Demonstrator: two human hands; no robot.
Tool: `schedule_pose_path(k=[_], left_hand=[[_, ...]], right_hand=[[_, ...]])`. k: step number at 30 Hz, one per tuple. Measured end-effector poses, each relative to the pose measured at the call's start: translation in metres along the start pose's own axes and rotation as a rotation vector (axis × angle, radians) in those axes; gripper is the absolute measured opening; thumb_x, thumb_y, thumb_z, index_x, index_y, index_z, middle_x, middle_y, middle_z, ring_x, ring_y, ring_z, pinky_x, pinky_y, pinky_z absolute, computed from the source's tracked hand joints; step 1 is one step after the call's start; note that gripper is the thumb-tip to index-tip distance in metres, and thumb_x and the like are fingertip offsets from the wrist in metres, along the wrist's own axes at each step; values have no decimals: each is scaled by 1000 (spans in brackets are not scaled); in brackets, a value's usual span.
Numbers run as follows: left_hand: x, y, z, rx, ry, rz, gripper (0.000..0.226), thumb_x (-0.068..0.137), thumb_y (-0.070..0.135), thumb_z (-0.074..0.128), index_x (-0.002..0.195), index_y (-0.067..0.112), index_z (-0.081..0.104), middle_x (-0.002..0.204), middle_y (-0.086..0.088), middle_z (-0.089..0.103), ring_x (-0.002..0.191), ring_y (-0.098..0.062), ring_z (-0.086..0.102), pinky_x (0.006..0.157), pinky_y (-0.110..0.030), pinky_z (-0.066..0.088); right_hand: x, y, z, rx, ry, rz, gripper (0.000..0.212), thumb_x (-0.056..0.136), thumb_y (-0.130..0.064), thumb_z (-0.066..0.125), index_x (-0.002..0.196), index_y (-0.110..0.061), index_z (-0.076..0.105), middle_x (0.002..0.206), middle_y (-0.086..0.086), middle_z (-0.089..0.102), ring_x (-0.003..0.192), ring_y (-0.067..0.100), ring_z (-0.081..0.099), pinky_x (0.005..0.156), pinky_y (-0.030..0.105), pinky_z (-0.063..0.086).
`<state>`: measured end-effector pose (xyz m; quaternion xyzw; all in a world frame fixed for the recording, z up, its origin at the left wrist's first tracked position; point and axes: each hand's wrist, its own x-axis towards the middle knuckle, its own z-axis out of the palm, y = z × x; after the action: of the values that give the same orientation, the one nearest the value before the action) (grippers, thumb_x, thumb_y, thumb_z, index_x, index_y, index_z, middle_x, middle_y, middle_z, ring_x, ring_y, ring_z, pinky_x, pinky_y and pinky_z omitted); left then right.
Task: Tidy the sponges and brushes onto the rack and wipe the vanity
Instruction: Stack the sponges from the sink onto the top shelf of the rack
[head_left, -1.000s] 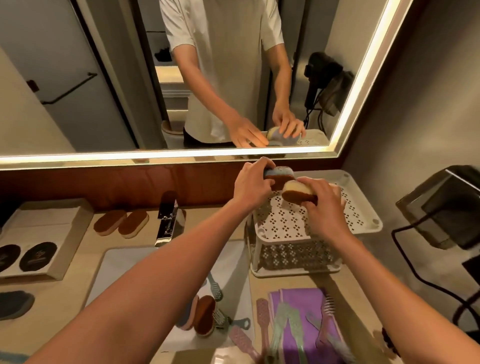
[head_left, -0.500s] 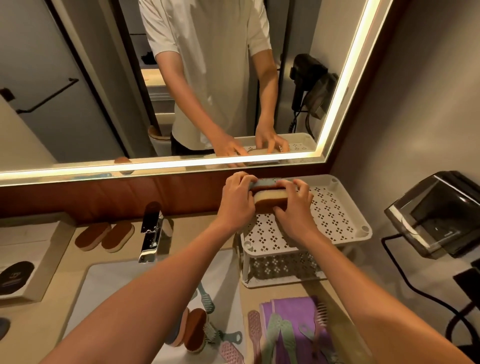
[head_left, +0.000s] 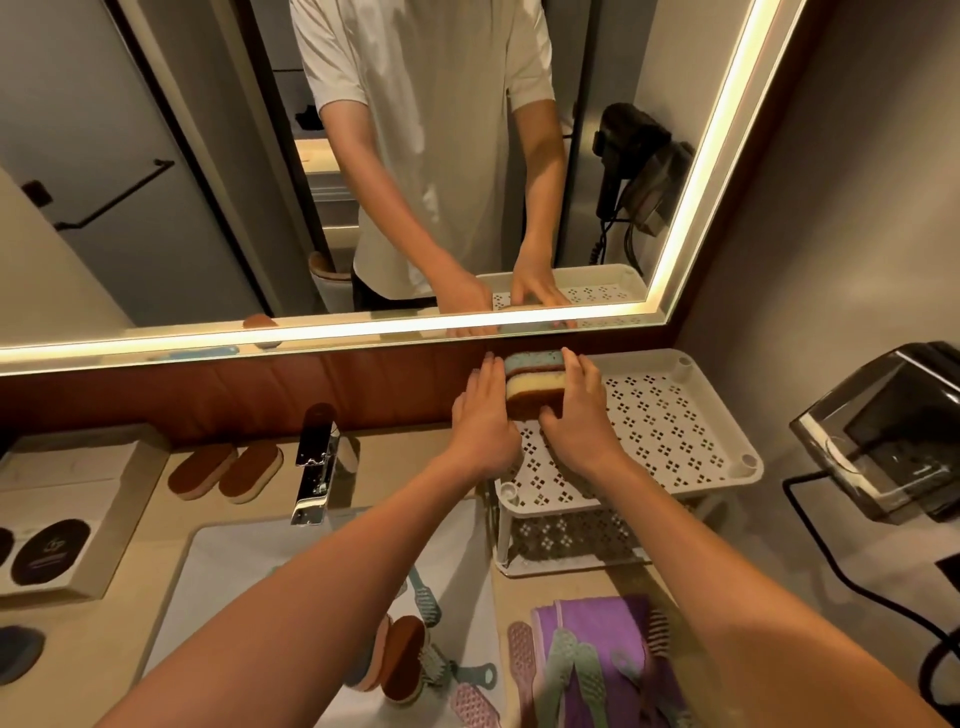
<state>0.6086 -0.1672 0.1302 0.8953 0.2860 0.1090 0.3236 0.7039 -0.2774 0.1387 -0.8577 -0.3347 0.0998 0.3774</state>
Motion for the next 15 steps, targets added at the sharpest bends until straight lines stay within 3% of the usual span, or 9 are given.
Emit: schedule_pose_path(k=[5, 9, 15], left_hand=[[-2, 4, -8, -12, -68, -17, 85, 98, 19, 51, 162, 18, -5, 171, 0, -6, 157, -19, 2, 126, -48, 10], [-6, 7, -17, -26, -113, -38, 86, 99, 30, 53, 162, 22, -5, 171, 2, -8, 157, -20, 1, 124, -52, 8], [-30, 0, -25, -171, -62, 39, 80, 99, 29, 55, 163, 23, 7, 171, 3, -1, 157, -14, -1, 127, -51, 9]], right_hand=[[-1, -2, -9, -47, -46, -1, 85, 94, -16, 66, 161, -19, 14, 166, 9, 11, 153, 29, 12, 126, 47, 20], [-6, -6, -16, -173, 16, -37, 82, 94, -25, 64, 161, -18, 17, 166, 11, 13, 155, 30, 5, 127, 51, 12], [-33, -23, -19, -81, 61, -115, 69, 96, -21, 59, 158, -21, 28, 167, 5, 15, 155, 24, 6, 127, 49, 16]])
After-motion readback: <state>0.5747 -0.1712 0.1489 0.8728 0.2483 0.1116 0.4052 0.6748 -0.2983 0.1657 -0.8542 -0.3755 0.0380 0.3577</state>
